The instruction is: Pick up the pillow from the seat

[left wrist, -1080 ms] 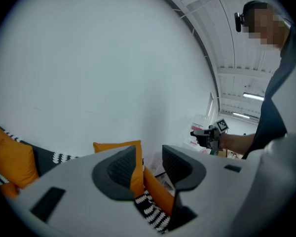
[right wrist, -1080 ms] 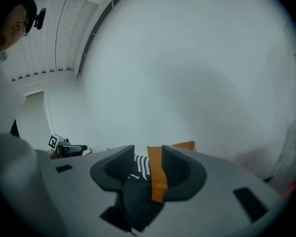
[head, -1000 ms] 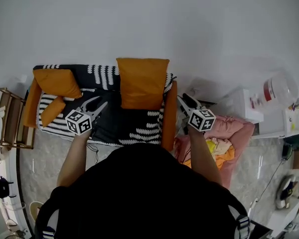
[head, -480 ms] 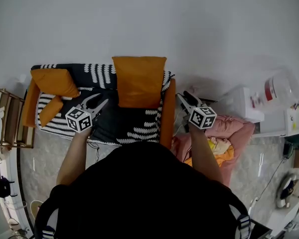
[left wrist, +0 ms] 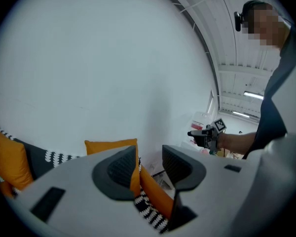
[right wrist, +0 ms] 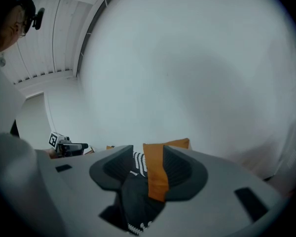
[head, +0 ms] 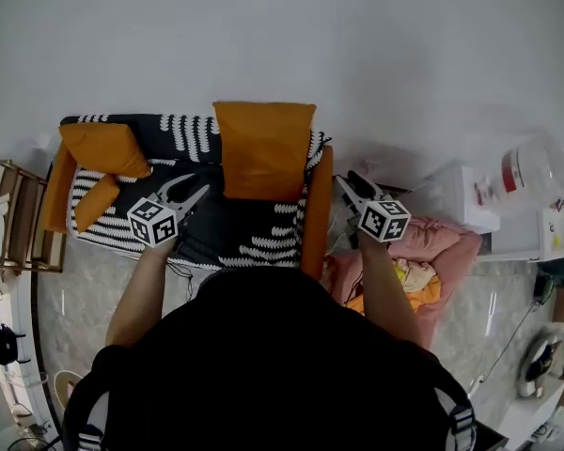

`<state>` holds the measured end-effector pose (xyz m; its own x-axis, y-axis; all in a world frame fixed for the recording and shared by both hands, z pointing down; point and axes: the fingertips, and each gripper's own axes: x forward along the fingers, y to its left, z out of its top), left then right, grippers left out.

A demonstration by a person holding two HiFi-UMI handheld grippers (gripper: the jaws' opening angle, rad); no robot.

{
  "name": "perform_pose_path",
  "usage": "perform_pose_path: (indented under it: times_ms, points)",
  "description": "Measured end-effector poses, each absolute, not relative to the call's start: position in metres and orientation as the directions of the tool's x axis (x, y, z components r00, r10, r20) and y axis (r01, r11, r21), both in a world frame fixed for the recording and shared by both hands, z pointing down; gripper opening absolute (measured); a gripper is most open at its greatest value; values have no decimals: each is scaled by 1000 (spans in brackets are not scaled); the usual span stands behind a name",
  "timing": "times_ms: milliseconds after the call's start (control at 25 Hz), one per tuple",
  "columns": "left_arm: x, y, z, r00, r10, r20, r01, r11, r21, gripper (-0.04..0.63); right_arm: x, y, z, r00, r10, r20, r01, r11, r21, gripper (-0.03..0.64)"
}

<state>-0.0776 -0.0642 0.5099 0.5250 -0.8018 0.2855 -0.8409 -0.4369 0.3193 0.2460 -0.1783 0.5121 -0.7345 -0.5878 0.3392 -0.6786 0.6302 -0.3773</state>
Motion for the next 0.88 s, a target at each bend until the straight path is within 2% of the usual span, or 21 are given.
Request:
perform_pose_path:
  times_ms: [320,880]
  points:
    - [-80,-52,508,523,-792,316,-845,-433,313,173,238,-181,504,-750,-570,335,-661,649,-376,193]
    - [-95,-70,520,541,-778,319,-831,-437,344,173,224,-189,523,-722,-587,365,-691,603,-399,195]
